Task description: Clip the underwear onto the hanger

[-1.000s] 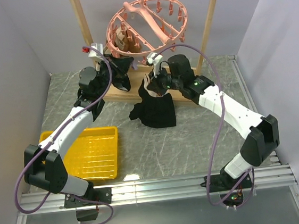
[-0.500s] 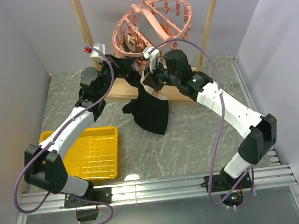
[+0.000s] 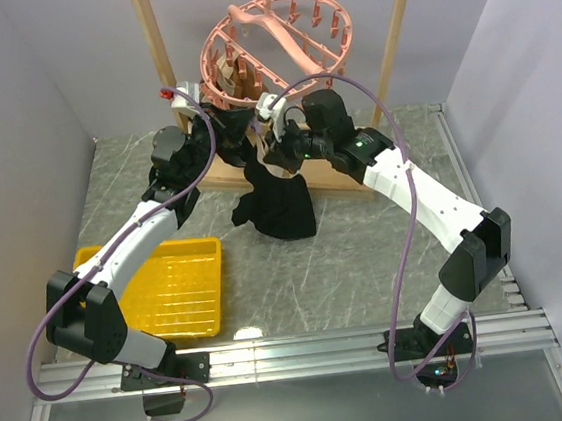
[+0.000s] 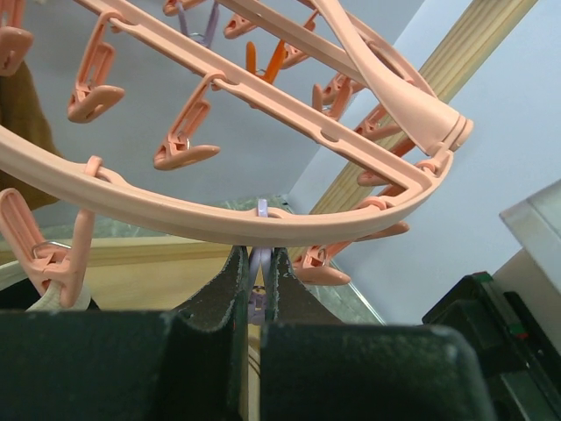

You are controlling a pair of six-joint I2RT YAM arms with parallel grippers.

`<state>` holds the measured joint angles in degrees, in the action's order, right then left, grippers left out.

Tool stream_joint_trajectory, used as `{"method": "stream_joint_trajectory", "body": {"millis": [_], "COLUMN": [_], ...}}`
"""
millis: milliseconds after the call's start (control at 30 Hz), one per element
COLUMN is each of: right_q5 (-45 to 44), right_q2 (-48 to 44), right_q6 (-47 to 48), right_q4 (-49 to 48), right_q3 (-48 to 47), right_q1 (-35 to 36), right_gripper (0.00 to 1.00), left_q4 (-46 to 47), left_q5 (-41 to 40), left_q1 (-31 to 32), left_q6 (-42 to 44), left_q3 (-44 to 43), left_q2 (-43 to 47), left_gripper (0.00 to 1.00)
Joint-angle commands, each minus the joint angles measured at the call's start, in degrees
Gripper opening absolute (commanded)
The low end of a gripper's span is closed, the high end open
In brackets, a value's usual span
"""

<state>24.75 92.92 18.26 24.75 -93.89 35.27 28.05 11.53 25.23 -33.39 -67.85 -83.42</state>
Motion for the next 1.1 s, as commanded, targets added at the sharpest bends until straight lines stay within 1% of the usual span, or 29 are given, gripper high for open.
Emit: {"method": "stream_joint_trajectory", "body": {"millis": [0, 233, 533, 1067], "right_q5": [2.31, 2.32, 4.69, 6.97], "right_q2": [-0.29, -0.02, 0.33, 2.35], "right_q6": [3.97, 4.50, 5.29, 4.24], "right_q4": [0.91, 1.44, 1.88, 2.84], "right_q3": [-3.23, -4.37, -6.40, -7.80], "right_q1": [0.07, -0.37, -0.64, -2.31], "right_gripper": [0.00, 0.00, 0.00, 0.00], "left_q4": [-2.13, -2.39, -2.56, -2.04], "left_q5": [2.71, 3.15, 3.59, 4.73], "left_q1": [0.52, 0.61, 0.52, 0.61], "left_q6": [1.31, 1.57, 1.66, 0.34], "left_q3": [-0.35, -0.08, -0.44, -0.96], "left_q2": [0.18, 0.19, -0.34, -0.52], "left_gripper": [0.00, 0.00, 0.00, 0.00]}}
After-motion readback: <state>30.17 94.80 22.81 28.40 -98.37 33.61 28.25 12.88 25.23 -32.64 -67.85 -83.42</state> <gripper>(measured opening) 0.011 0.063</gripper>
